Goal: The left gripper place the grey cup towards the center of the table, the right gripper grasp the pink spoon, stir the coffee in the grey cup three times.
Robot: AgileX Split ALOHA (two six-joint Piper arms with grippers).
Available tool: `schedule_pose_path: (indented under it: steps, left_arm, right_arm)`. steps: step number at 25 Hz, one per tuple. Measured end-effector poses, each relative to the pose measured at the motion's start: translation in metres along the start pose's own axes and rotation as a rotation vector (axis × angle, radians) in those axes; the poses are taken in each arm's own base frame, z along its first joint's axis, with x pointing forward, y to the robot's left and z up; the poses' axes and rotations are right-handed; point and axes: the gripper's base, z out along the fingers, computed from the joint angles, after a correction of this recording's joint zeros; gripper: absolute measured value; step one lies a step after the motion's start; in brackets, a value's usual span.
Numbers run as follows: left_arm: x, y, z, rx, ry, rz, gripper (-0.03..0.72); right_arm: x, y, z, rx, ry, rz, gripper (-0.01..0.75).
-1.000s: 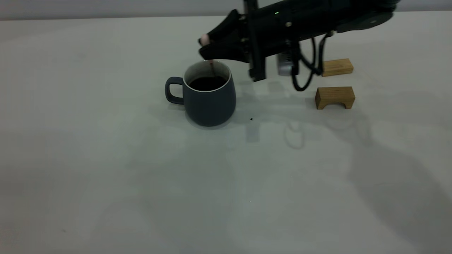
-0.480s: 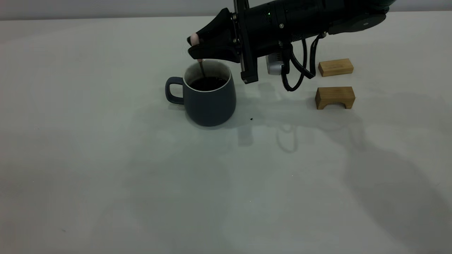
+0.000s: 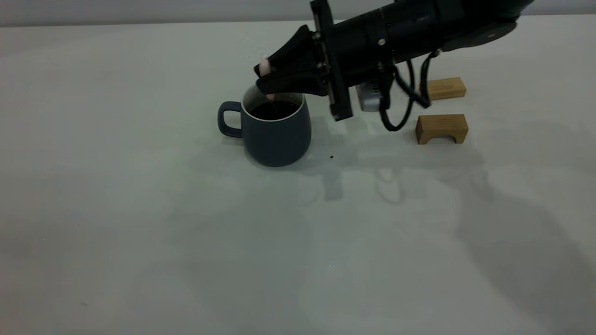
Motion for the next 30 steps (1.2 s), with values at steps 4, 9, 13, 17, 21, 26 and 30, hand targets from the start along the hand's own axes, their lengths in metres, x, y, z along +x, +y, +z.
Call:
schedule_pose_path:
  steps: [4,9,13,17,21,26,30]
  left_arm:
    - [0.000,0.000,0.000,-0.001,0.000,0.000,0.572]
    - [0.000,0.000,0.000,-0.001,0.000,0.000,0.572]
    - [0.000,0.000,0.000,-0.001,0.000,0.000,0.572]
    - [0.000,0.000,0.000,-0.001,0.000,0.000,0.572]
    - [0.000,0.000,0.000,-0.001,0.000,0.000,0.572]
    - [0.000,0.000,0.000,-0.001,0.000,0.000,0.572]
    - [0.000,0.000,0.000,-0.001,0.000,0.000,0.572]
  right_arm:
    - [-0.004,0.003,-0.006,-0.022,-0.011,-0.074,0.128]
    - [-0.006,0.001,-0.009,0.012,-0.015,-0.094,0.224]
    - [-0.004,-0.001,-0.009,0.034,0.013,-0.102,0.448]
    - [0.003,0.000,-0.010,0.045,0.051,-0.157,0.654]
    - [0.030,0.017,-0.021,0.025,0.070,-0.268,0.720]
    - [0.083,0.042,-0.050,0.043,0.065,-0.451,0.666]
    - [0.123,0.047,-0.079,0.177,0.003,-0.628,0.590]
